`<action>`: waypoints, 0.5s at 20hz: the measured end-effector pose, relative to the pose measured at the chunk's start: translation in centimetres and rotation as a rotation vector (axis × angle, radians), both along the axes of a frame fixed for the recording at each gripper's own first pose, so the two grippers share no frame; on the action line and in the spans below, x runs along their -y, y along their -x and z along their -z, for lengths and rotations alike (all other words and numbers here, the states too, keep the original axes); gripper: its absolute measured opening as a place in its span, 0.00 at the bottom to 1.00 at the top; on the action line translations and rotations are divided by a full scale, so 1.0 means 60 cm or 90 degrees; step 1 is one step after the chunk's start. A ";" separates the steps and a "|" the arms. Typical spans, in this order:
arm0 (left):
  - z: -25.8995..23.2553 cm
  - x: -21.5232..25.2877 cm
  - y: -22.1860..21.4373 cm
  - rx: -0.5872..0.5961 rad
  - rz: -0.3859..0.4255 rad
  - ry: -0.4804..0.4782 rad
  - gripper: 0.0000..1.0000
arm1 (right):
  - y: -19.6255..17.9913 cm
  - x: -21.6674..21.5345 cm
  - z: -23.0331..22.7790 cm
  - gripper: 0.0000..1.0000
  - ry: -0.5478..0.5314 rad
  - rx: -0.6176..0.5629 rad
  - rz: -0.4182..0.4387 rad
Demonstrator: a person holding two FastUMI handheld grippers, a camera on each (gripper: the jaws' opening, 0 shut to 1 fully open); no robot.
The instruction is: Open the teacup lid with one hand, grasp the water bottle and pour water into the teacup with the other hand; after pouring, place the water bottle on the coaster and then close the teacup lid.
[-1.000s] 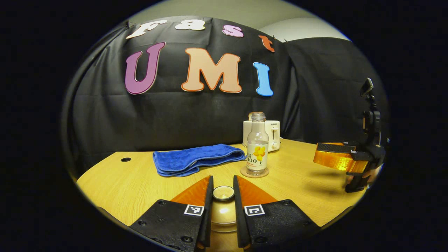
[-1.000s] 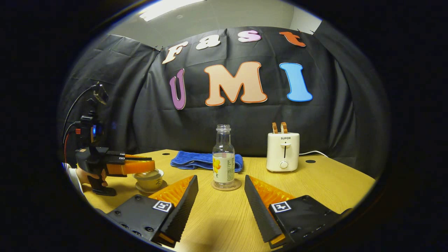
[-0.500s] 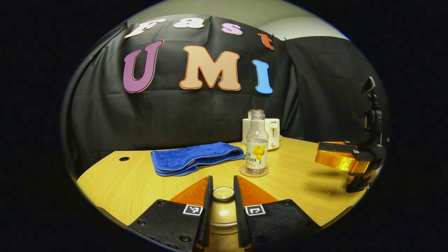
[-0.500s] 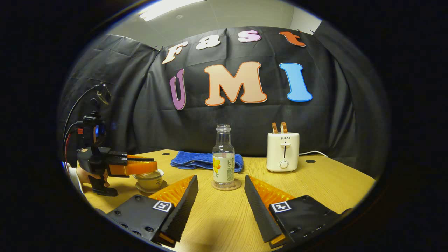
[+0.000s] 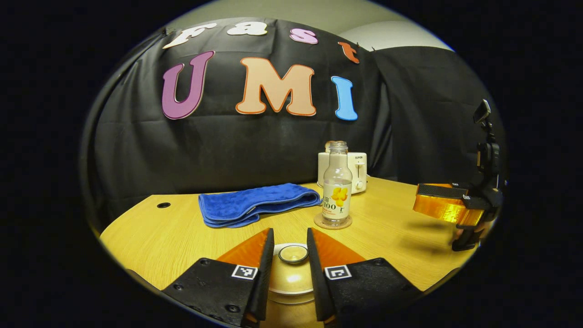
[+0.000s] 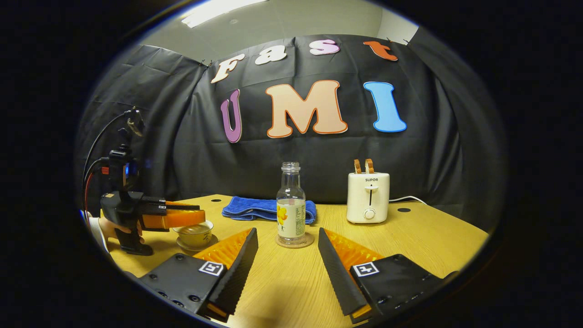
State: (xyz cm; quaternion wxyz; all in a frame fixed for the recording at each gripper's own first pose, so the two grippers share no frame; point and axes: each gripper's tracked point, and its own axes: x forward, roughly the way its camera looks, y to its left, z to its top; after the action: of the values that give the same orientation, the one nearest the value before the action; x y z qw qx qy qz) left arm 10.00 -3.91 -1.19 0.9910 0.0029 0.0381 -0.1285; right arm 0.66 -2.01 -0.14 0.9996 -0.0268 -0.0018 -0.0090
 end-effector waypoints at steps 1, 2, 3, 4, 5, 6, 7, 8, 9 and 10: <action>-0.001 -0.003 0.001 0.005 -0.004 0.004 0.44 | 0.000 0.000 0.000 0.88 0.000 0.000 0.001; -0.004 -0.005 0.002 0.009 -0.008 0.007 0.48 | 0.001 0.001 -0.001 0.90 0.000 0.000 0.002; -0.005 -0.006 0.003 0.014 -0.012 0.010 0.54 | 0.001 0.002 -0.001 0.91 0.000 0.000 0.003; -0.008 -0.007 0.003 0.017 -0.014 0.011 0.58 | 0.001 0.002 0.000 0.91 0.000 0.000 0.004; -0.007 -0.006 0.005 0.018 -0.015 0.009 0.64 | 0.000 0.002 -0.001 0.91 0.000 0.000 0.005; -0.005 -0.007 0.007 0.016 -0.017 0.006 0.67 | 0.001 0.003 0.000 0.87 0.000 0.000 0.006; -0.004 -0.007 0.008 0.013 -0.019 0.004 0.77 | 0.001 0.002 -0.001 0.87 0.000 -0.001 0.006; -0.004 -0.010 0.011 0.012 -0.023 0.003 0.82 | 0.000 0.003 0.000 0.86 0.000 -0.001 0.007; -0.005 -0.014 0.013 0.014 -0.032 0.005 0.86 | 0.000 0.004 -0.002 0.91 0.000 0.000 0.009; -0.007 -0.020 0.017 0.020 -0.043 0.007 0.88 | 0.000 0.007 -0.001 0.86 0.000 0.000 0.013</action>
State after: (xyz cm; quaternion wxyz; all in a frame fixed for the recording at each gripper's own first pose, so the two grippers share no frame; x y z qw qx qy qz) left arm 9.00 -2.74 -0.75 0.9953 -0.0015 0.0223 -0.0947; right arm 0.66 -2.41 -0.11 0.9994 -0.0270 -0.0017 -0.0193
